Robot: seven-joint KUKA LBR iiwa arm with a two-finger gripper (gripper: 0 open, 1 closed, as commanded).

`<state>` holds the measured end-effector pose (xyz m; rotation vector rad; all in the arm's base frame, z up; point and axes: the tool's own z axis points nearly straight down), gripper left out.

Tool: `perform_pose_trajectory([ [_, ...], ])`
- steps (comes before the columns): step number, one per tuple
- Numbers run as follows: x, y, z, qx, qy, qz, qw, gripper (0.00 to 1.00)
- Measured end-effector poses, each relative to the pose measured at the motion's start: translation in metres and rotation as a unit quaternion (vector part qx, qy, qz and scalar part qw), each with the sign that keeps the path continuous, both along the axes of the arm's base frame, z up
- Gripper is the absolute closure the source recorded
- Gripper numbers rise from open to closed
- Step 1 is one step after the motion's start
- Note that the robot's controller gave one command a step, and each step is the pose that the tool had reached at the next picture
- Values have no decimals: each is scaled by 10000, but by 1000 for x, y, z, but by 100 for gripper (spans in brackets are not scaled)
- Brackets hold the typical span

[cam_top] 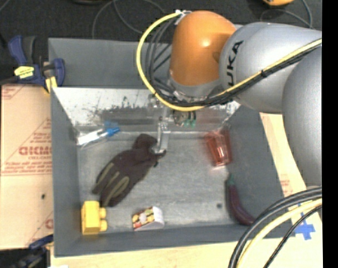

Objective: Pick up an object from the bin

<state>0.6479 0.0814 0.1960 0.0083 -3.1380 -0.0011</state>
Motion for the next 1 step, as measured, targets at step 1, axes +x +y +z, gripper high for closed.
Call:
perform_pose_trajectory([
  [1,1,0,5,4,-39,-6,10000,0],
])
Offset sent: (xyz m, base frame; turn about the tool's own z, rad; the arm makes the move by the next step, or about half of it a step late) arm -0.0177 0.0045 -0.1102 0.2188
